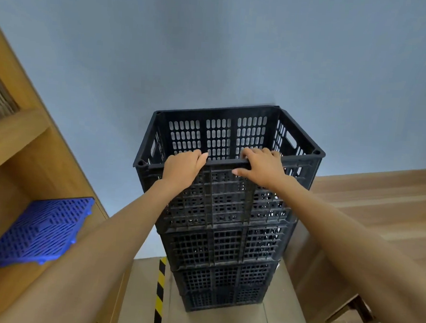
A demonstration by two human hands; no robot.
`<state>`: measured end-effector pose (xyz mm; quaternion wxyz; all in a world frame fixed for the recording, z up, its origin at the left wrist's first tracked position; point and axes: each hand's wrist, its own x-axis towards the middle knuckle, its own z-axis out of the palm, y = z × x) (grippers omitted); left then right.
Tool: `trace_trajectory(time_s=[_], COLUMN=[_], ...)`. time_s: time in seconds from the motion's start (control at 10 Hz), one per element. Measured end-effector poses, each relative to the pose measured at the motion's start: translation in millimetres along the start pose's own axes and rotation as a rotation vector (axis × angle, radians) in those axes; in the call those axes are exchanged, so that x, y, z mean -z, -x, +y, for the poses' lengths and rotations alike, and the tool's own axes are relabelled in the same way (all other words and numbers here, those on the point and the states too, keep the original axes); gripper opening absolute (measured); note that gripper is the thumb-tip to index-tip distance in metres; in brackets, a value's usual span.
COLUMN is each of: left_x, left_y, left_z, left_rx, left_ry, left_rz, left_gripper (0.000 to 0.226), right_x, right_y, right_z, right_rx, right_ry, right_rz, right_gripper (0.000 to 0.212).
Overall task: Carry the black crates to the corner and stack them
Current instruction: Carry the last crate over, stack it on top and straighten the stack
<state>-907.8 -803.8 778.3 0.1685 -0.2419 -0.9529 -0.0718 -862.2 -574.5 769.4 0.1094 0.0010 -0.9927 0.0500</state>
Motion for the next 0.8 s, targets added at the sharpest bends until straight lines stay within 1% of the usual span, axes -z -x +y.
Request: trace_trajectory(time_s=[0.1, 0.2, 0.3, 0.4, 0.5, 0.6, 0.8], left_x=[6, 14, 27, 45, 67, 96, 164], left_y=[13, 21, 21, 17, 7, -3, -22], left_z=[-1, 0, 4, 10, 15, 20, 33], left_rx=[-0.029, -0.028, -0.012, -0.021, -0.04, -0.066, -0.157], left_ry=[0.083, 0.135, 0.197, 0.239, 0.259, 0.272, 0.263], left_rz=[0.069, 0.113, 0.151, 0.168, 0.198, 0.231, 0.399], left_gripper=[0.032, 0.023, 0.02, 0.019, 0.018, 0.017, 0.023], right_x=[-2, 5, 29, 59, 89, 122, 200], right_y=[19, 32, 32, 30, 24, 17, 10], right_z=[1, 3, -1, -9, -17, -24, -33], right_rx=[0.103, 0.164, 0.18, 0.217, 0.26, 0.298, 0.369], right_ry=[-0.089, -0.202, -0.366, -0.5, -0.525, -0.561, -0.659], right_rz=[0.018, 0.023, 0.003, -0.001, 0.044, 0.121, 0.304], right_gripper=[0.057, 0.054, 0.047, 0.036, 0.027, 0.023, 0.019])
